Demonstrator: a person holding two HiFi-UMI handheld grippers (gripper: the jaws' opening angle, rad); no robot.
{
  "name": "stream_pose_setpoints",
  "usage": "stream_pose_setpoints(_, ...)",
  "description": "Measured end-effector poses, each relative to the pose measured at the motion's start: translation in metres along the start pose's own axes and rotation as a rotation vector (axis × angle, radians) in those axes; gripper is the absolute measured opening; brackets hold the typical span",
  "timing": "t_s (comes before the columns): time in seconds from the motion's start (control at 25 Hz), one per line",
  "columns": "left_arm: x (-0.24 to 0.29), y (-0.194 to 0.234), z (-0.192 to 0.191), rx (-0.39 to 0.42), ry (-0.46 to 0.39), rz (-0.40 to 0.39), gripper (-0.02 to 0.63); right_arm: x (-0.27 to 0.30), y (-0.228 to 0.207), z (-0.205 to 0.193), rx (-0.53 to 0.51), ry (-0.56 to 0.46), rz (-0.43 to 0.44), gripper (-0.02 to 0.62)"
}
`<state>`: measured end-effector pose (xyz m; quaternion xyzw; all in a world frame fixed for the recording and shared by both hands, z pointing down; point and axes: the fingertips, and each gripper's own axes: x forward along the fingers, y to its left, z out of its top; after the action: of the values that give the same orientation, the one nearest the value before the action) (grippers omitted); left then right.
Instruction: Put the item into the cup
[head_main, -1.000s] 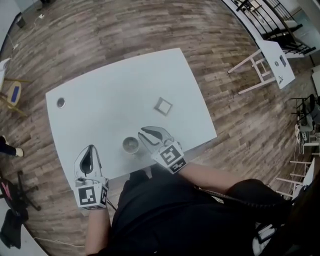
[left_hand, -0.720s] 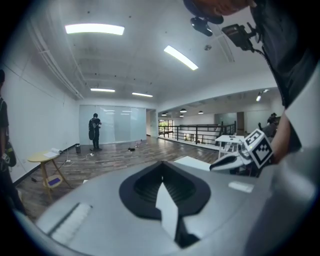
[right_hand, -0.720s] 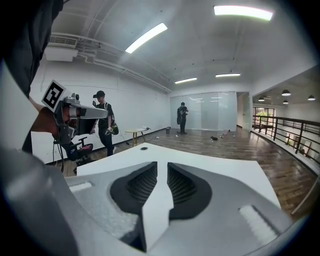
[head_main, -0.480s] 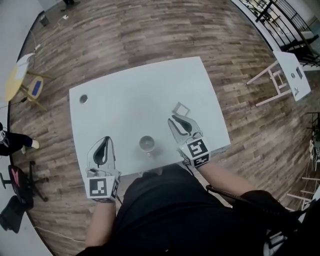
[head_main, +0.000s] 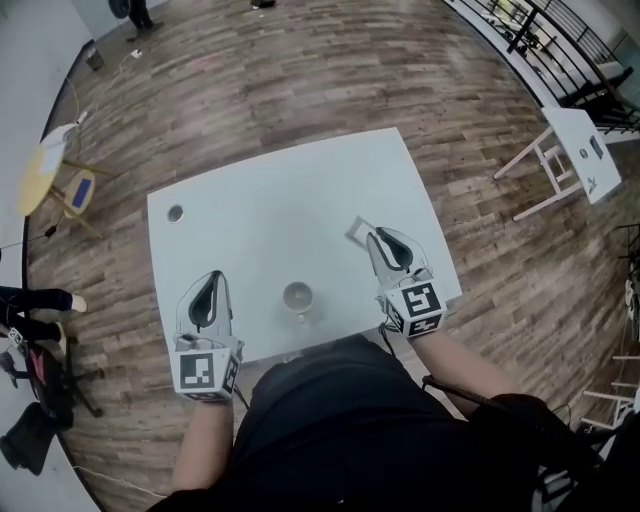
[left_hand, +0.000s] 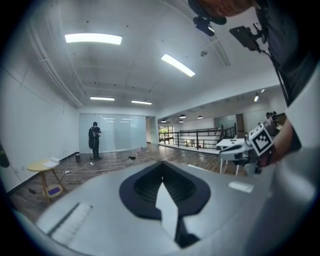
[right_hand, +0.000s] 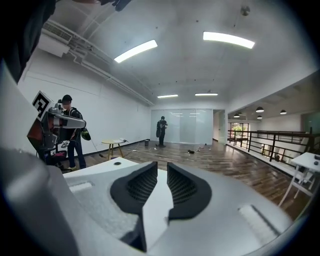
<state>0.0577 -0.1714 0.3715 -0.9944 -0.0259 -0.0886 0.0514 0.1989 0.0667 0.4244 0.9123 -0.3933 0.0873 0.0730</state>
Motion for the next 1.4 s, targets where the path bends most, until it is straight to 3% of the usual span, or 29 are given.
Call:
stream_pose_setpoints(0.16,0.004,0.003,0.006,0.008,-0.029,-0.006,0.001,-0.008,-0.009,0.016,-0.065,-0.043,-0.037,0.049)
stream_pose_setpoints(0.64,0.015,0.008,0.023,0.024,-0.084,-0.014,0.002,-0.021,-0.042,0.041,-0.073,-0.12,-0.127,0.005)
stream_pose_setpoints(1.08,0.002,0.016,0.009,0.026,-0.039,0.008,0.002,-0.023,-0.054,0.012,0.026,-0.101,-0.165,0.002)
stream_pose_setpoints(1.4,0.005,0.012,0.01,0.043,-0.022,-0.015,0.002,-0.025,-0.057,0.004,0.04,-0.088,-0.174,0.002)
